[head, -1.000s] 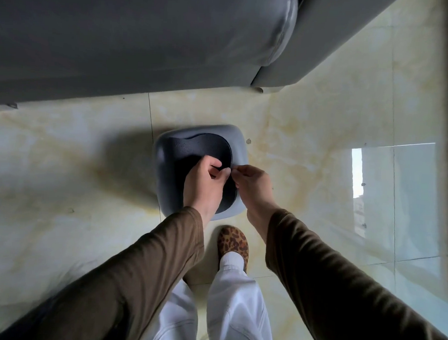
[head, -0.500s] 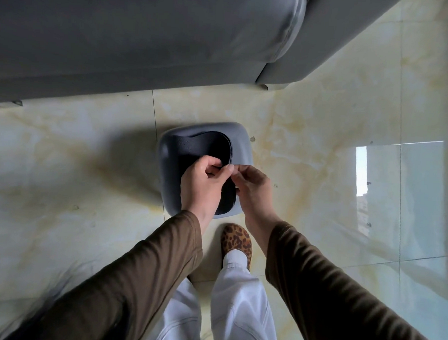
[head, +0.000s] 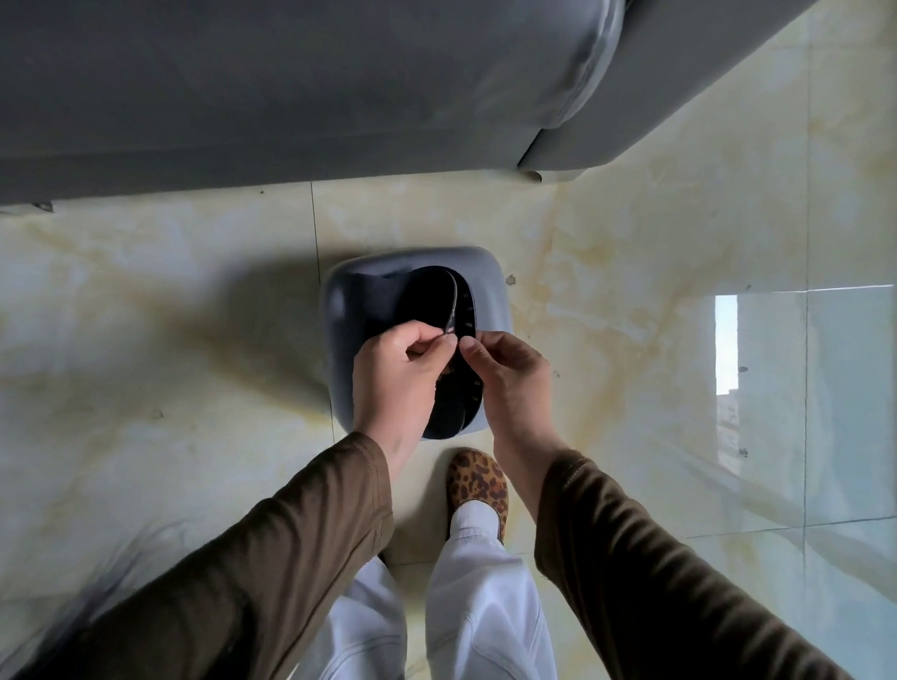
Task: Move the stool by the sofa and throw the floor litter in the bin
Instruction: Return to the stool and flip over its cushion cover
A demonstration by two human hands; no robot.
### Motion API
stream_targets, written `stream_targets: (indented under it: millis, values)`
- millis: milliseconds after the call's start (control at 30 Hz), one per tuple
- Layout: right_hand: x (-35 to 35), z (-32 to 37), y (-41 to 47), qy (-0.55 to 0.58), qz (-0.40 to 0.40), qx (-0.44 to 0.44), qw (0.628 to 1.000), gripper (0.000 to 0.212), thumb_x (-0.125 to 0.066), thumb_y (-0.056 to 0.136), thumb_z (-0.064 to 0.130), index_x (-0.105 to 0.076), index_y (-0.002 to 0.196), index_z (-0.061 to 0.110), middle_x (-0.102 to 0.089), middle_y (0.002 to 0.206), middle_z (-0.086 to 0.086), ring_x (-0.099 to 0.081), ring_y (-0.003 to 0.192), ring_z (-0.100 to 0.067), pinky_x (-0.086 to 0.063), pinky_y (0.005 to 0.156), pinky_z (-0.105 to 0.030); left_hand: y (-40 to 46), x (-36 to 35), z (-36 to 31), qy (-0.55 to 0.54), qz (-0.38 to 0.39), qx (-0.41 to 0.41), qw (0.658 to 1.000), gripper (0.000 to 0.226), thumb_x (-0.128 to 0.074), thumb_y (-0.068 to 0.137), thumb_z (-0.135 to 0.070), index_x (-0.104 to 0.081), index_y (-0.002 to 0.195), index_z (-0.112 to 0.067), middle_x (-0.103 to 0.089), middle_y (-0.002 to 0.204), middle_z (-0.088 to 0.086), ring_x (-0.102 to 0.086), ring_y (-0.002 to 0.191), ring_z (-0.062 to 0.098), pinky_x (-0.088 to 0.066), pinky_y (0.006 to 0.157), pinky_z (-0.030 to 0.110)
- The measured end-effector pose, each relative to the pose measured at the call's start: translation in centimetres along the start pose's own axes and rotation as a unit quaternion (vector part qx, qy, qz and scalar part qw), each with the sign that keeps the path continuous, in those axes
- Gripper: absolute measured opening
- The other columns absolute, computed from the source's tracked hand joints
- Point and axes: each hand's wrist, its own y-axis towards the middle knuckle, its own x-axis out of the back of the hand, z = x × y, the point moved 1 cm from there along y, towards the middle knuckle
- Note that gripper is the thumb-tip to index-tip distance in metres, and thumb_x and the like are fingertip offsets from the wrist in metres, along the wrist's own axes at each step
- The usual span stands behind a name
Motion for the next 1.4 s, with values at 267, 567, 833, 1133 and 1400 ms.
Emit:
stream_targets:
  millis: [267,567,833,1133,1400]
  values:
    - [0.9,1.6,-1.0,-0.006,0.014,0.025,1.0,0.011,-0.069,0.093,0.009,-0.07,0.083,0.005,-0.073,0.076,-0.006,-0.069,0.066,-0.014,-0.055,0.062,-0.023,-3.5,4.8,-2.2,-0.162,-0.022,0.025,0.986,0.007,-0.073,0.093,-0.005,-0.074,0.086,-0.007,-0.076,0.075,0.003,-0.069,0.07,0.015,-0.062,0.07,0.029]
    - [4.7,2.1,0.3,-0.04,-0.018,0.05,0.998,0.011,-0.067,0.095,0.014,-0.072,0.092,0.004,-0.073,0.087,-0.013,-0.067,0.078,-0.022,-0.054,0.071,-0.033,-3.4,11.7,-0.4,-0.153,-0.083,0.013,0.985,0.008,-0.071,0.093,-0.008,-0.073,0.087,-0.013,-0.079,0.076,-0.006,-0.068,0.067,0.008,-0.058,0.068,0.024]
    - [5.7,0.2,3.4,-0.099,-0.066,0.02,0.993,0.015,-0.066,0.095,0.014,-0.075,0.1,0.003,-0.078,0.091,-0.011,-0.072,0.077,-0.018,-0.058,0.069,-0.032,1.7,12.5,5.8,-0.112,-0.128,0.057,0.984,0.015,-0.074,0.091,-0.006,-0.073,0.082,-0.017,-0.076,0.075,-0.003,-0.064,0.079,0.024,-0.056,0.086,0.047]
    - [5.0,-0.1,4.0,-0.145,-0.113,0.014,0.983,0.022,-0.06,0.094,0.008,-0.072,0.113,0.006,-0.071,0.086,0.001,-0.066,0.073,-0.013,-0.054,0.061,-0.018,4.0,11.9,8.3,-0.042,-0.123,0.057,0.99,0.016,-0.074,0.092,-0.013,-0.075,0.107,-0.01,-0.075,0.092,0.008,-0.068,0.088,0.023,-0.057,0.099,0.056]
    - [1.6,-0.6,1.5,-0.483,-0.036,0.339,0.806,0.051,-0.047,0.102,0.027,-0.045,0.152,0.017,-0.047,0.155,-0.003,-0.037,0.143,-0.022,-0.033,0.116,-0.042,1.0,7.8,3.1,0.266,-0.057,-0.264,0.925,0.053,-0.05,0.104,-0.018,-0.047,0.155,-0.004,-0.047,0.161,0.015,-0.038,0.152,0.028,-0.021,0.125,0.024]
